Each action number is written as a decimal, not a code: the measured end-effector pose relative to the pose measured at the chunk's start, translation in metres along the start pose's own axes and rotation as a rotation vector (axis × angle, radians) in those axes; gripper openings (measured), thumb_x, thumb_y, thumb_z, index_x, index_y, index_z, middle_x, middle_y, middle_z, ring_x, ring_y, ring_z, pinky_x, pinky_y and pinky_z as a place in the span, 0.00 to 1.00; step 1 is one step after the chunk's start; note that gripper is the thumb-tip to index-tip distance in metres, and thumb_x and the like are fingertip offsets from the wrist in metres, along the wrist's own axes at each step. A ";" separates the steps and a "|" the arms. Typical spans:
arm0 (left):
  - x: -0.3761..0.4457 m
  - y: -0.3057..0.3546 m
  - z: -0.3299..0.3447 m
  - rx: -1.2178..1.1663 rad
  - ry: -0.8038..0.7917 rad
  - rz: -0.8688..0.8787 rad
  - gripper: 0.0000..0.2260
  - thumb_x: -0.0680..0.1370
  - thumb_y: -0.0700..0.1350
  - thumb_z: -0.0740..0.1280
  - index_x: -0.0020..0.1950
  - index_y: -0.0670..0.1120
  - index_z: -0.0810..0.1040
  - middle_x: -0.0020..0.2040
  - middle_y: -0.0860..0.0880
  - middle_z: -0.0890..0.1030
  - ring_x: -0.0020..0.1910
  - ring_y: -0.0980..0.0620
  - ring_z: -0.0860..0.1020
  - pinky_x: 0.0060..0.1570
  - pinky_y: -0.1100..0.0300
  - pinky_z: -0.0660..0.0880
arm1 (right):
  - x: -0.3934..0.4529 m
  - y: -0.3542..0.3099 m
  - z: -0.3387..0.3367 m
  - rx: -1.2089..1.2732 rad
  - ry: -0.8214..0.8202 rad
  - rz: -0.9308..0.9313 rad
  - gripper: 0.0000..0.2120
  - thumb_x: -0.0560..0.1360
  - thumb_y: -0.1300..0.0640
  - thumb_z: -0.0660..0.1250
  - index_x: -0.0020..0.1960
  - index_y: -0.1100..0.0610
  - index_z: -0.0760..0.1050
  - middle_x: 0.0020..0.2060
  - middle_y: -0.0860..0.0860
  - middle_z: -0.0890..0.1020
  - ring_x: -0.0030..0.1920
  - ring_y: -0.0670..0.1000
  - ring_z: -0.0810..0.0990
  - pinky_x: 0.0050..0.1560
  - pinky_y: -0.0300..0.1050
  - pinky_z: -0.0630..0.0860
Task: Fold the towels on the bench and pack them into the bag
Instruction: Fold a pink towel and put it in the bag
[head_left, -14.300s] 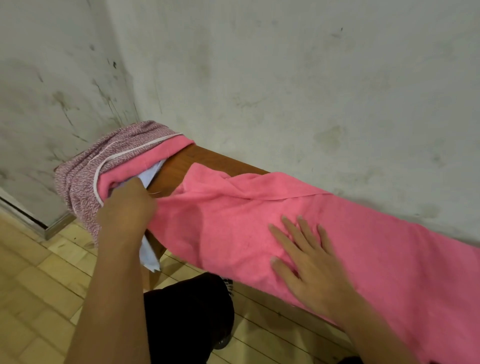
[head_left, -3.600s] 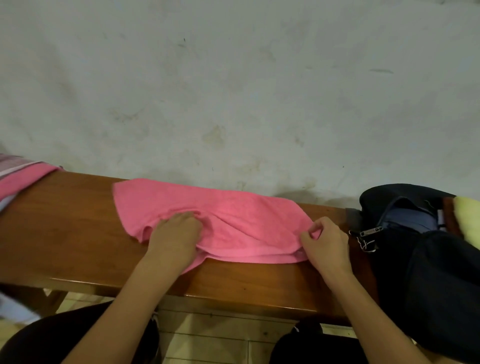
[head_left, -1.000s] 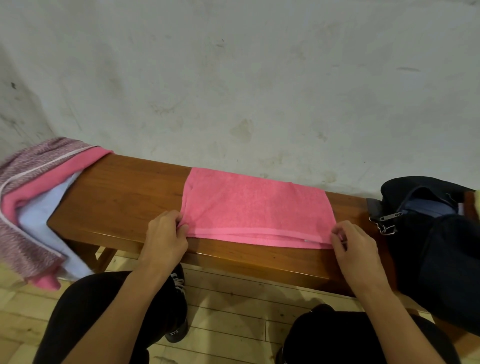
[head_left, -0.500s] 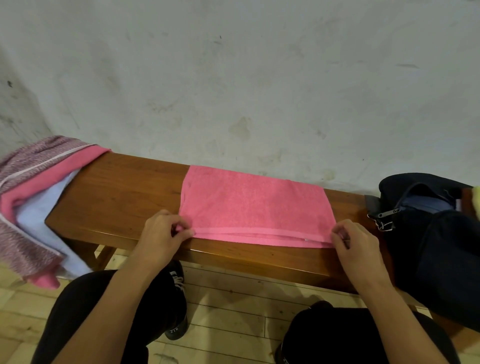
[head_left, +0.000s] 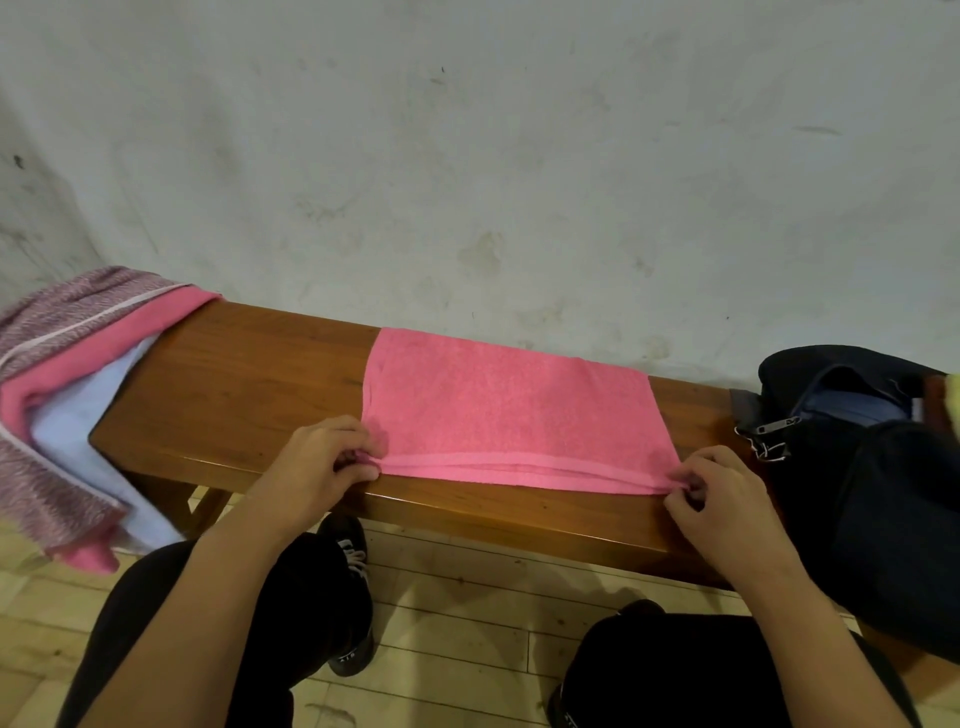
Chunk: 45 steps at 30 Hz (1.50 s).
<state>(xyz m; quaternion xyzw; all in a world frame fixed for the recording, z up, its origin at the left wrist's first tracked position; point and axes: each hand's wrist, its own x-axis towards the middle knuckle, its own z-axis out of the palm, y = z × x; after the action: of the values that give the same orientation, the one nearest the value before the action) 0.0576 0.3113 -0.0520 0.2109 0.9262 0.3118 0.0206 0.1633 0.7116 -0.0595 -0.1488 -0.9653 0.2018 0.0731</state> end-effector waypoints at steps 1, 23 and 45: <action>0.000 -0.002 -0.001 -0.019 -0.026 -0.004 0.13 0.72 0.39 0.74 0.55 0.50 0.83 0.51 0.60 0.78 0.51 0.62 0.76 0.52 0.69 0.74 | 0.001 0.002 0.000 -0.012 0.003 -0.024 0.07 0.75 0.59 0.72 0.52 0.55 0.81 0.50 0.44 0.74 0.44 0.40 0.74 0.43 0.30 0.69; 0.000 -0.011 -0.009 -0.059 -0.055 0.005 0.11 0.72 0.39 0.74 0.49 0.54 0.83 0.52 0.61 0.79 0.54 0.63 0.76 0.55 0.67 0.73 | 0.003 0.016 -0.017 -0.090 -0.115 -0.154 0.11 0.78 0.55 0.69 0.60 0.54 0.81 0.54 0.45 0.77 0.53 0.44 0.75 0.60 0.45 0.75; -0.002 -0.004 -0.006 -0.322 0.275 -0.066 0.14 0.80 0.32 0.62 0.49 0.53 0.74 0.50 0.50 0.79 0.50 0.50 0.80 0.52 0.48 0.80 | 0.000 -0.013 -0.011 0.283 0.179 -0.260 0.06 0.82 0.55 0.59 0.48 0.45 0.67 0.42 0.41 0.74 0.43 0.36 0.76 0.33 0.32 0.72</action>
<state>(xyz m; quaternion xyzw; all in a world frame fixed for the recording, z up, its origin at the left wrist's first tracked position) 0.0567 0.3037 -0.0497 0.1299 0.8649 0.4808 -0.0624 0.1622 0.7044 -0.0447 -0.0285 -0.9281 0.3101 0.2042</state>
